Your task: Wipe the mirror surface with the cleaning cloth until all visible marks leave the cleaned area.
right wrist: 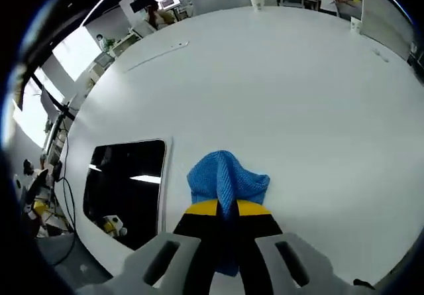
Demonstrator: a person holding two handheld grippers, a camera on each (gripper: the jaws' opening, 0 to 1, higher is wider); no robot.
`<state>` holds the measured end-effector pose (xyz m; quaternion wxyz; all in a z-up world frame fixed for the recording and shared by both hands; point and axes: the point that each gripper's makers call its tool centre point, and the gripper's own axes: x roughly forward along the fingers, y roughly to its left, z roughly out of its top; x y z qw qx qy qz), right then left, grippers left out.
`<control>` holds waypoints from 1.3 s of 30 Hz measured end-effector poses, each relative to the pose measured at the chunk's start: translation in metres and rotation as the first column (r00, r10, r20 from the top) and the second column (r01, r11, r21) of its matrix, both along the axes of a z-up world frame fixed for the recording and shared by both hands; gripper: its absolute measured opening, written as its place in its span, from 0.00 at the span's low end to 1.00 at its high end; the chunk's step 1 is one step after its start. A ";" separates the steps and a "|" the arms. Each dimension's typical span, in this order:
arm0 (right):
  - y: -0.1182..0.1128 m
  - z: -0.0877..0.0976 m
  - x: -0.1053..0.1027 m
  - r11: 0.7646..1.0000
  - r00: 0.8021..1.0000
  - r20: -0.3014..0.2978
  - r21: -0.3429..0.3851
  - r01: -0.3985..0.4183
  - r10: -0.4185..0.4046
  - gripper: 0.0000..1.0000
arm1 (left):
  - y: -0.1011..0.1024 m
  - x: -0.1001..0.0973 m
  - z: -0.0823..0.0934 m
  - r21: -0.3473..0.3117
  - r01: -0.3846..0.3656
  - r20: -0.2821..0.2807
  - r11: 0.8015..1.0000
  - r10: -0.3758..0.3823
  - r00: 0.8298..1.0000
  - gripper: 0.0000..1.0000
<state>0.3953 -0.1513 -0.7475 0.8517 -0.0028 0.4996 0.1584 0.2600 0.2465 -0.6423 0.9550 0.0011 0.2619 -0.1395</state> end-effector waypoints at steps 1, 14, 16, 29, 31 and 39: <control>0.000 0.000 -0.002 0.999 0.999 0.005 -0.017 -0.037 0.037 0.03 | -0.001 0.000 0.000 0.003 0.004 -0.001 1.000 -0.004 1.000 0.99; 0.009 0.022 0.001 0.994 0.991 0.095 0.044 -0.103 0.098 0.51 | 0.002 0.001 0.006 -0.001 -0.013 0.019 1.000 0.013 1.000 0.99; 0.007 0.032 0.006 0.990 0.980 0.156 0.050 -0.135 0.125 0.64 | 0.003 0.001 0.006 -0.004 -0.018 0.020 1.000 0.018 1.000 0.99; -0.011 0.098 -0.036 0.936 0.876 0.394 0.092 -0.339 0.279 0.99 | -0.005 -0.003 0.010 -0.042 0.011 0.021 0.999 -0.010 1.000 0.99; -0.013 0.102 -0.049 0.933 0.871 0.403 0.100 -0.346 0.280 0.99 | -0.002 -0.004 0.009 -0.044 0.010 0.022 0.999 -0.009 1.000 0.99; -0.017 0.107 -0.072 0.934 0.847 0.462 0.098 -0.345 0.264 0.99 | 0.008 -0.021 0.011 -0.055 -0.018 0.018 0.998 0.019 1.000 0.99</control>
